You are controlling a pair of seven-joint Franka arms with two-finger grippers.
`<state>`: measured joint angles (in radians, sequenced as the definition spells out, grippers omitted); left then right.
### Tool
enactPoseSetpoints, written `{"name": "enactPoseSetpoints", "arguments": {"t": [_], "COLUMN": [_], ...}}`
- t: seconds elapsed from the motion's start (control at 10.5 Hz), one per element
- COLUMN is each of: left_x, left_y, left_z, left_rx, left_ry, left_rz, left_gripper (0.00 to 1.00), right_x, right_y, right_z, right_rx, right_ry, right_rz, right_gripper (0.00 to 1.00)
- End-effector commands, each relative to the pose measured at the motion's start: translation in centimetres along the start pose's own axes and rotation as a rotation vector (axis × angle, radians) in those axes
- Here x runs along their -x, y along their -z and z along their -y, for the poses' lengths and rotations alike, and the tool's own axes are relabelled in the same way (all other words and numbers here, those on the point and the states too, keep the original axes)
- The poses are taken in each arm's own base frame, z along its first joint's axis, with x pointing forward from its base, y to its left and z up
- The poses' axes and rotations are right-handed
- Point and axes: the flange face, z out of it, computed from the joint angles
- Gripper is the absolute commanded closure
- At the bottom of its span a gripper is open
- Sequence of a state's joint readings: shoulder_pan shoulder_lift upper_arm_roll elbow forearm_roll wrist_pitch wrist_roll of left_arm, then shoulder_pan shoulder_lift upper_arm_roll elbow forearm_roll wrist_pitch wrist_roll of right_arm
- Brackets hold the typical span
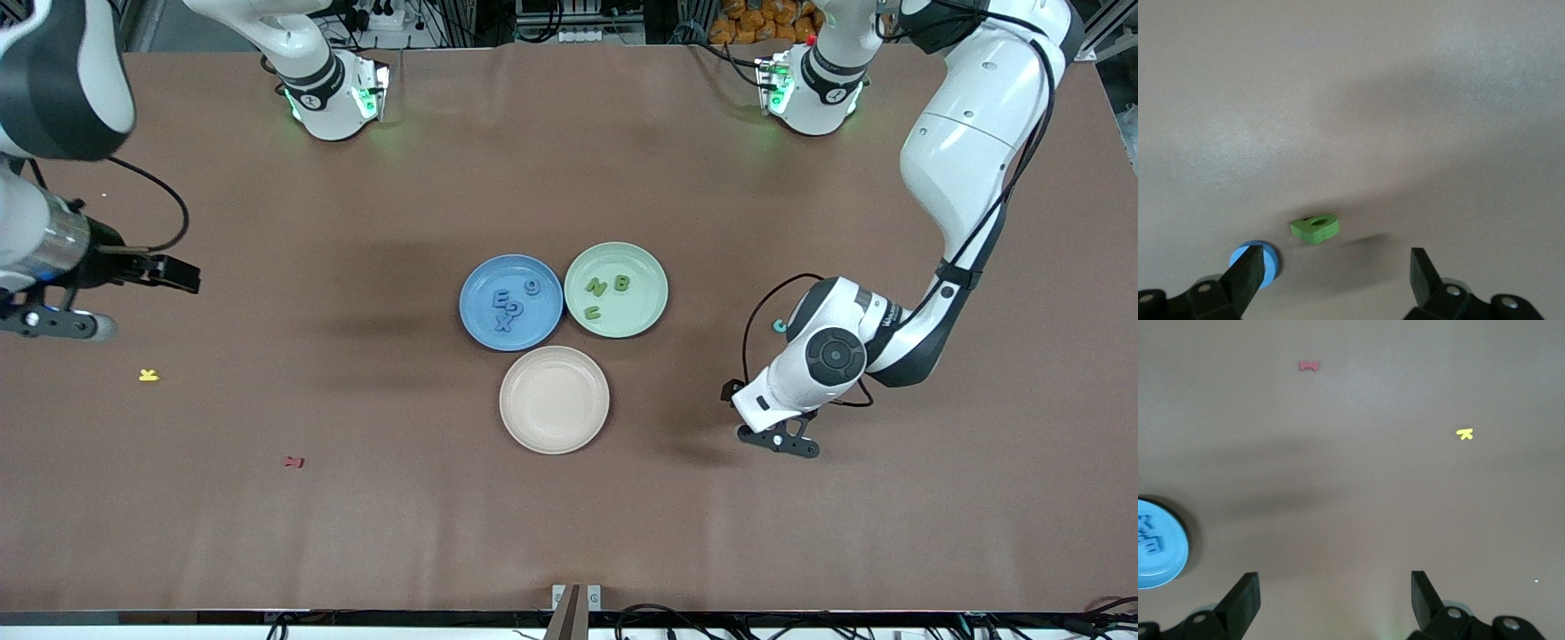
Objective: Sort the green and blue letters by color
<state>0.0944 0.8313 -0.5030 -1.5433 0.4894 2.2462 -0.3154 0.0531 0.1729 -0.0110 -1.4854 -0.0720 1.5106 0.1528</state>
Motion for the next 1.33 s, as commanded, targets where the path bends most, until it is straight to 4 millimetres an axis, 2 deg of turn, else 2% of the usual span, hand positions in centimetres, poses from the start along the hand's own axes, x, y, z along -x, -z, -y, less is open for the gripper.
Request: {"name": "enactPoseSetpoints", "arguments": {"t": [0.0, 0.19, 0.28, 0.38, 0.57, 0.85, 1.04, 1.23], "left_x": [-0.2, -0.2, -0.2, -0.3, -0.3, -1.3, -1.5, -1.5], "left_y": [-0.7, -1.2, -1.3, -1.5, -1.9, -1.6, -1.5, -1.4], "left_z": [-0.2, 1.0, 1.0, 1.3, 1.2, 0.8, 0.9, 0.9], "left_rx": [0.009, -0.011, -0.013, -0.015, -0.010, -0.004, -0.004, -0.005], "left_ry": [-0.002, 0.000, -0.014, -0.015, -0.016, -0.015, -0.022, -0.027], "left_rz": [0.006, 0.010, 0.002, 0.002, -0.005, -0.025, -0.031, -0.031], "left_gripper": [0.11, 0.14, 0.17, 0.18, 0.22, 0.23, 0.25, 0.42], "right_x": [1.8, 4.3, 4.8, 4.7, 4.3, 4.4, 4.1, 4.2], "right_y": [5.2, 7.9, 8.4, 8.1, 6.4, 6.4, 7.0, 7.3], "right_z": [-0.7, -1.0, -1.0, -1.0, -1.3, -1.5, -2.5, -2.9], "right_rx": [-0.006, -0.018, -0.027, -0.038, -0.046, -0.044, -0.047, -0.048], "right_ry": [-0.016, -0.016, -0.014, -0.009, -0.015, -0.016, -0.033, -0.036], "right_rz": [-0.084, -0.115, -0.119, -0.122, -0.159, -0.148, -0.164, -0.165], "right_gripper": [0.00, 0.00, 0.00, 0.00, 0.00, 0.00, 0.00, 0.00]}}
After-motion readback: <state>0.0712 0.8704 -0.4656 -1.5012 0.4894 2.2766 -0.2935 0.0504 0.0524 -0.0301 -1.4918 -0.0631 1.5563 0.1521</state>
